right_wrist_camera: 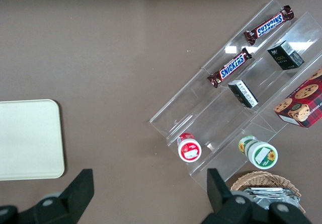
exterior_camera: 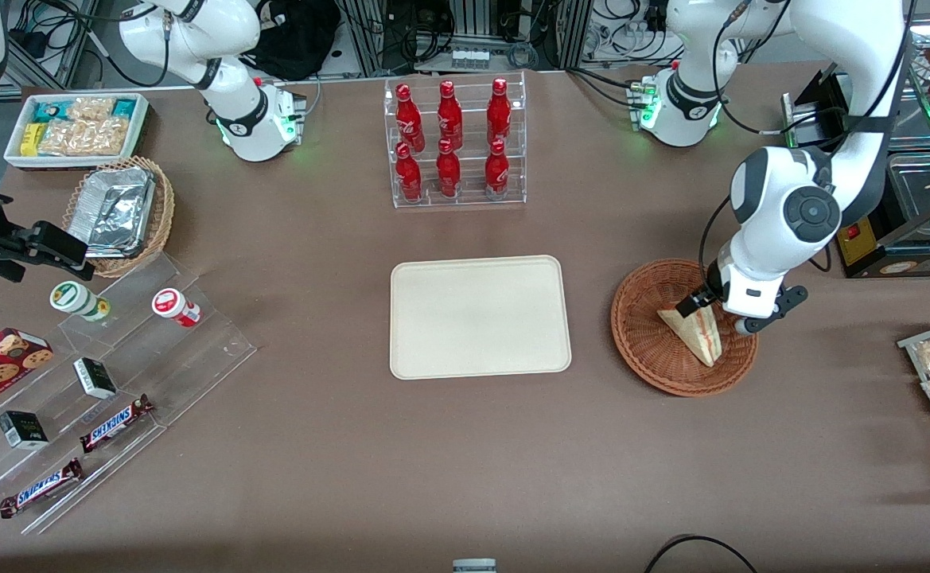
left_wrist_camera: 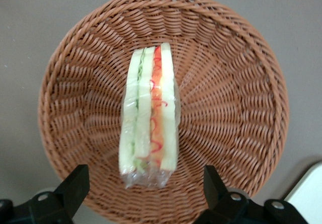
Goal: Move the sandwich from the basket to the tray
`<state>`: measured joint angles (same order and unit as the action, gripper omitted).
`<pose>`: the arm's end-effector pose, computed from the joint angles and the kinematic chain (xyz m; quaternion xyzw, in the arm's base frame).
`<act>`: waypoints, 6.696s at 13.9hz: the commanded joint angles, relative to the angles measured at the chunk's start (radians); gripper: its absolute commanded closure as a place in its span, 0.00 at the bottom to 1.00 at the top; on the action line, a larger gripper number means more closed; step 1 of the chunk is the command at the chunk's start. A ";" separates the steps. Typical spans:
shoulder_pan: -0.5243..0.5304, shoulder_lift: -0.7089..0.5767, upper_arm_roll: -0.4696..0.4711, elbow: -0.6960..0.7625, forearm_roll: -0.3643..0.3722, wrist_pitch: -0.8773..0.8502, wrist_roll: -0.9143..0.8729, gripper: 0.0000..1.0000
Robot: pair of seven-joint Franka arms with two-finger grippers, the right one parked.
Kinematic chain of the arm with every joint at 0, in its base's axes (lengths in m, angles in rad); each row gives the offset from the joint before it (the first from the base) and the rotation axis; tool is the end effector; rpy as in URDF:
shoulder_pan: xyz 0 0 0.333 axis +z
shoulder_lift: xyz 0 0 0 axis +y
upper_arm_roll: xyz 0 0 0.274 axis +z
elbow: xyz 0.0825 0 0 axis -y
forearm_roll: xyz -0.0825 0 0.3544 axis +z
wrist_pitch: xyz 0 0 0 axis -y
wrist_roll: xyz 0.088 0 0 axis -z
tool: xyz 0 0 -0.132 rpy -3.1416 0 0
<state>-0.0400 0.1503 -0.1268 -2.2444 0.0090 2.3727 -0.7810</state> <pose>0.5019 -0.0850 0.2543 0.9539 0.2997 -0.0121 0.0009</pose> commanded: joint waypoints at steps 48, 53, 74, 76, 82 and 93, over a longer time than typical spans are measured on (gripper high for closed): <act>-0.673 0.566 0.004 0.802 0.002 -0.236 -0.276 0.94; -0.686 0.572 0.007 0.795 0.069 -0.237 -0.271 0.94; -0.639 0.319 0.057 0.795 0.059 -0.595 -0.178 0.00; -0.638 0.292 0.104 0.781 0.058 -0.647 -0.147 0.00; -0.548 0.167 0.204 0.617 0.036 -0.606 0.112 0.00; -0.157 -0.055 0.113 0.494 -0.011 -0.753 0.557 0.00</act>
<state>-0.2963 0.1580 0.0564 -1.7166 0.0166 1.6581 -0.2914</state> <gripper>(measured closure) 0.000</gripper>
